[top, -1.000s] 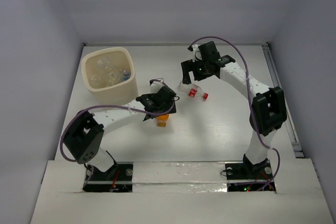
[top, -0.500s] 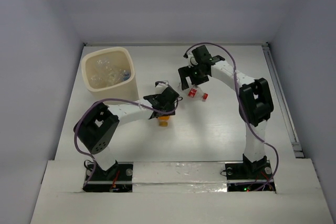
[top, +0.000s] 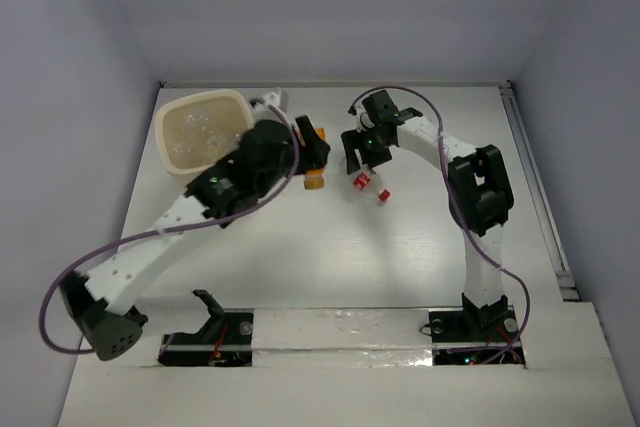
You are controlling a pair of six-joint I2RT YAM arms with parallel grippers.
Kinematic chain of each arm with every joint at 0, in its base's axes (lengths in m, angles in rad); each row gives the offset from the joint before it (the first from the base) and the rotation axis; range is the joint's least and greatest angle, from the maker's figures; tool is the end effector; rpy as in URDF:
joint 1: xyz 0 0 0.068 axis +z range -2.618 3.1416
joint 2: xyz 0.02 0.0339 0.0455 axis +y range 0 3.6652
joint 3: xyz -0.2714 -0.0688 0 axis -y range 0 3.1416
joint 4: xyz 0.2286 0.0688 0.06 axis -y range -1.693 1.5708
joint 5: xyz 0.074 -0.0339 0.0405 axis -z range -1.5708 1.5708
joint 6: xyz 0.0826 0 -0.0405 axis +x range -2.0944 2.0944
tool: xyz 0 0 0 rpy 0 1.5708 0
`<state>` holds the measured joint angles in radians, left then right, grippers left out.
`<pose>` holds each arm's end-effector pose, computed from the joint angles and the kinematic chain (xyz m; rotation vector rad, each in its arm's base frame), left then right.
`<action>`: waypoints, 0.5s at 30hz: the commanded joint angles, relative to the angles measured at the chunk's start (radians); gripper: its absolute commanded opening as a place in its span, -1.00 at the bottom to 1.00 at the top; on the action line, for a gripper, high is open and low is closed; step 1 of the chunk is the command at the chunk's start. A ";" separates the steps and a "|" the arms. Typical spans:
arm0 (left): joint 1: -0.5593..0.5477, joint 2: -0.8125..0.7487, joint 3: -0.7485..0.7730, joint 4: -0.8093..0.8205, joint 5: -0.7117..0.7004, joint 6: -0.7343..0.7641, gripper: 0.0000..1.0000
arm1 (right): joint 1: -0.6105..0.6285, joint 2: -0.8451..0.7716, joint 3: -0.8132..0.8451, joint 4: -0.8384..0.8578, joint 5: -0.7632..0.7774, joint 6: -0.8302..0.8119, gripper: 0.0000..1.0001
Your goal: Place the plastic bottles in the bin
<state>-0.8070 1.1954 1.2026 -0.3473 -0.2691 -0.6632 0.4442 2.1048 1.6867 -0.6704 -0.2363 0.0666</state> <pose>0.2189 -0.1968 0.3764 -0.0462 1.9673 -0.7320 0.4097 0.2164 0.1724 -0.5830 2.6321 0.4769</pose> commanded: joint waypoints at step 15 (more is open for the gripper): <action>0.667 0.015 0.611 -0.159 -0.110 0.267 -0.27 | 0.025 -0.443 -0.222 0.252 -0.187 0.242 -0.03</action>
<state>-0.1997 1.1664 1.8149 -0.5037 -0.3641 -0.4458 0.4465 1.7832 1.4471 -0.5339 -0.3637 0.2424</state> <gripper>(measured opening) 0.582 0.546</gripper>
